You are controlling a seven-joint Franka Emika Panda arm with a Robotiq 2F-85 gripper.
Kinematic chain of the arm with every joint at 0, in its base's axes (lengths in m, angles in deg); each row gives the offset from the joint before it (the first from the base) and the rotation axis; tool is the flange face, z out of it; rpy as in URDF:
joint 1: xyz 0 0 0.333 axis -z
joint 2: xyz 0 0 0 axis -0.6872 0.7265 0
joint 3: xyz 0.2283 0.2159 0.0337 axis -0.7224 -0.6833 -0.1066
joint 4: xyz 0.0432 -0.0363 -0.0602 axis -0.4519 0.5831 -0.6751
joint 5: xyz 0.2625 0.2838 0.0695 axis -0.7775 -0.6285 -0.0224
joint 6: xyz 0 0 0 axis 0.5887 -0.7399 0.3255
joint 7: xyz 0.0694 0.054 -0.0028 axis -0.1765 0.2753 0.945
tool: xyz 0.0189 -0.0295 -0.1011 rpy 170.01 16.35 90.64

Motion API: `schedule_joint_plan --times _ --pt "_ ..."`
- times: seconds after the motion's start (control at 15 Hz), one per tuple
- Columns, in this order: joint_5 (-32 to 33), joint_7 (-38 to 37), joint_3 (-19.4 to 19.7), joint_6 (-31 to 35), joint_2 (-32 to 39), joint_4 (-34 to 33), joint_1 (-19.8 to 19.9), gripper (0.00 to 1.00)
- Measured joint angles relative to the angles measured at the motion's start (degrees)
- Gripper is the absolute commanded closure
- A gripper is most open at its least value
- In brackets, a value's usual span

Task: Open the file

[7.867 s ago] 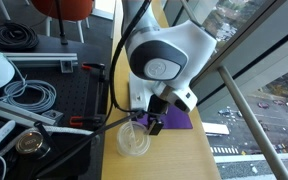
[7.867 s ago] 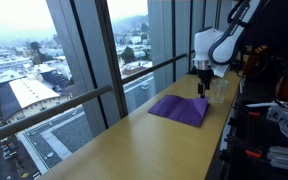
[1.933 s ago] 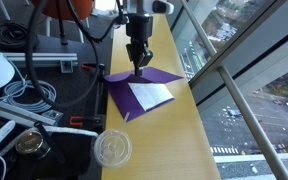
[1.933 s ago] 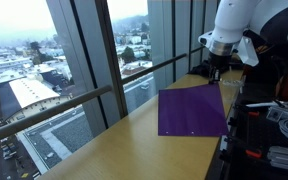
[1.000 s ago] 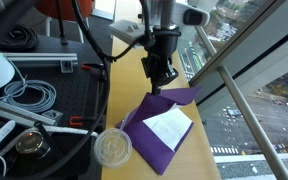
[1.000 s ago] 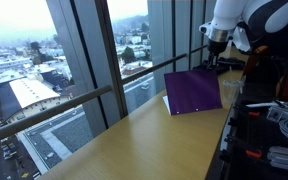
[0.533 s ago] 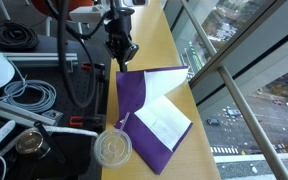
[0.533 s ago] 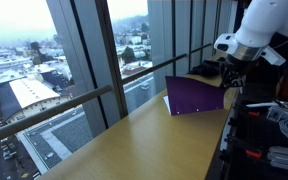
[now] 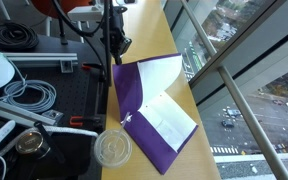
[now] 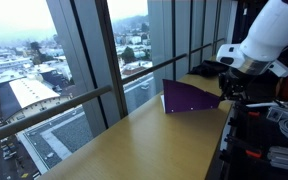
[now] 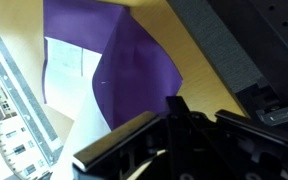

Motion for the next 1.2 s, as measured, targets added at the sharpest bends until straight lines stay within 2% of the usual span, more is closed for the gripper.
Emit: schedule_joint_plan --times 0.33,0.53,0.8,0.87,1.0,1.2 --pt "-3.32 -3.86 -1.95 0.0 1.67 -0.13 -5.18 1.0" --pt "-10.03 -4.13 -3.61 0.0 1.59 -0.72 -7.24 1.0" --pt "-19.1 -3.89 -6.98 0.0 0.57 -2.83 -7.43 1.0" --pt "-20.21 -3.89 -6.98 0.0 0.4 -3.68 -7.5 0.74" --pt "-21.13 -4.11 -6.75 -0.03 0.35 -5.43 -7.32 0.68" --pt "-21.13 -4.55 -6.04 -0.05 0.36 -6.97 -6.31 0.45"
